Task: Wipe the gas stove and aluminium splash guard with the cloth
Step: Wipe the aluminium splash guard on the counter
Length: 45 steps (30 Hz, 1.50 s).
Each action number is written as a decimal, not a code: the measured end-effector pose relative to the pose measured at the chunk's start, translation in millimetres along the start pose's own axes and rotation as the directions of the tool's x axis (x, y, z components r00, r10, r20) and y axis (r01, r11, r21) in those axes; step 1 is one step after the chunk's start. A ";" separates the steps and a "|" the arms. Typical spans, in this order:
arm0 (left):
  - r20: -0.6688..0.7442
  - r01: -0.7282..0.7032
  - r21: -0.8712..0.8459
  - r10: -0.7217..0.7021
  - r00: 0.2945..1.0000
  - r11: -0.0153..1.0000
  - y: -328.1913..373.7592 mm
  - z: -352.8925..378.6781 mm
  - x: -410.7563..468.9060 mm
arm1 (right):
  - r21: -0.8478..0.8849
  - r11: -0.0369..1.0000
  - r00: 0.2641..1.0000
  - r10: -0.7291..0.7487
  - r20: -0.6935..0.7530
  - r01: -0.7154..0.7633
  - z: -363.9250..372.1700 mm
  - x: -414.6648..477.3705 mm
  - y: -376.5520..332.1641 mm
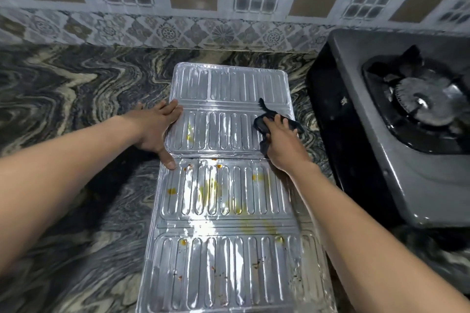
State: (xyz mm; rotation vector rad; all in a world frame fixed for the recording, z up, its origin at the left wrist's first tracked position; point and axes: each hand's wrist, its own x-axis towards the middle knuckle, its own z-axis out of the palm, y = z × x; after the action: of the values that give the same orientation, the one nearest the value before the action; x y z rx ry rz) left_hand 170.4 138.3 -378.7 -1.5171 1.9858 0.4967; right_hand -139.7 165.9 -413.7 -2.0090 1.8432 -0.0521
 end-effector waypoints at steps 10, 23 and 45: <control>0.001 -0.021 0.033 0.021 1.000 0.999 -0.5 -0.7 -4.3 | -0.082 0.996 0.980 -0.009 0.201 0.026 -12.2 -43.0 -10.7; -0.035 -0.056 0.011 0.056 0.998 0.998 -5.1 4.2 -3.3 | -0.117 0.993 0.999 -0.009 -0.054 0.003 49.2 -90.2 -19.1; -0.099 -0.070 -0.054 0.064 0.993 0.996 -28.7 25.8 4.4 | -0.129 0.965 0.973 -0.230 -0.003 0.227 67.1 9.6 -126.3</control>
State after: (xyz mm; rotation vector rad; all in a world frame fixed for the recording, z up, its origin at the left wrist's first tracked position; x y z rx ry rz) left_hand 202.9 142.8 -399.6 -1.5401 2.1193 0.5208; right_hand 1.0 180.0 -436.8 -2.3099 1.6542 -0.0187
